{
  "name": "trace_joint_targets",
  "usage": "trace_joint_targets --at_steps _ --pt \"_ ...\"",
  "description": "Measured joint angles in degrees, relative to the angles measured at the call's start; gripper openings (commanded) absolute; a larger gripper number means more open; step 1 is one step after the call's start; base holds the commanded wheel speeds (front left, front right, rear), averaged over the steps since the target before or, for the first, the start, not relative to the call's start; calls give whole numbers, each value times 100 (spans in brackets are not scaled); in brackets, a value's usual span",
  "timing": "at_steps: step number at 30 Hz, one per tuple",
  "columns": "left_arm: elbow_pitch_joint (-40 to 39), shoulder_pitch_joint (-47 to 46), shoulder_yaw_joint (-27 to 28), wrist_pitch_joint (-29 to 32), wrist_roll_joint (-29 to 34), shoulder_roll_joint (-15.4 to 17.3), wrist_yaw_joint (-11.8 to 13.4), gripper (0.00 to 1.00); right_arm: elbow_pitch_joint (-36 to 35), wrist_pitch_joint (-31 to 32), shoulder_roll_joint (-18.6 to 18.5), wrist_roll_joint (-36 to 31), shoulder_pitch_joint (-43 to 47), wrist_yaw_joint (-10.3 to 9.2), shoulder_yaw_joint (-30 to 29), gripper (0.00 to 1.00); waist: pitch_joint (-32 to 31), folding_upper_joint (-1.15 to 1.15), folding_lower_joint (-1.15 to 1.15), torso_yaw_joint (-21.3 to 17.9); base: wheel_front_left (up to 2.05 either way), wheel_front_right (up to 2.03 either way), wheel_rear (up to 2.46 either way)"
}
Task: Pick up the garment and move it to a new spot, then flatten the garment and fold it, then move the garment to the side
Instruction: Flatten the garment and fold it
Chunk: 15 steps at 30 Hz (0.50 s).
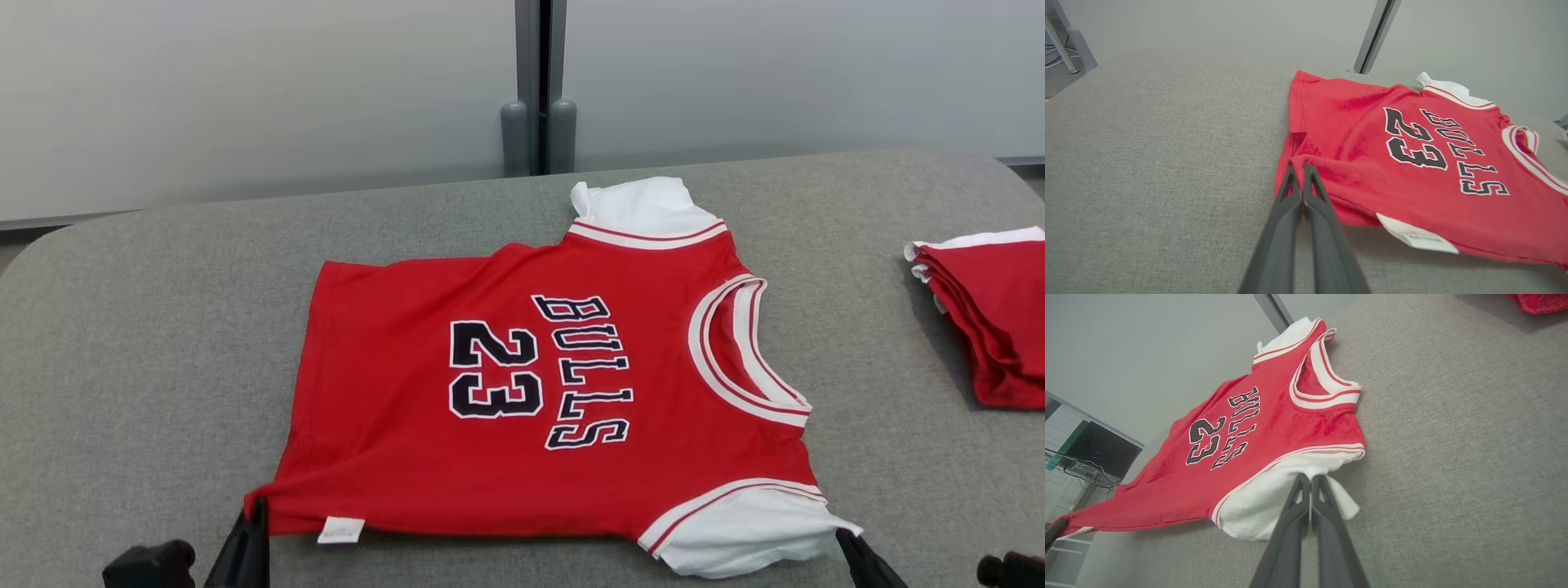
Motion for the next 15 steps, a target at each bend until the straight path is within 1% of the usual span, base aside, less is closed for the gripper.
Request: trace_joint_targets --at_steps 4,10,15 --pt "107 -400 -3 210 -8 120 2 0 162 177 -33 197 -408 -1 -63 0 214 0 0 18 0 0 0" --pt "376 -1083 8 427 -135 258 -78 0 476 332 -294 364 -1298 0 -74 0 613 0 0 52 0 0 0" --pt "627 -1594 -37 486 -248 230 -112 0 824 452 -472 603 -2051 -1 -18 0 977 0 0 89 0 0 0"
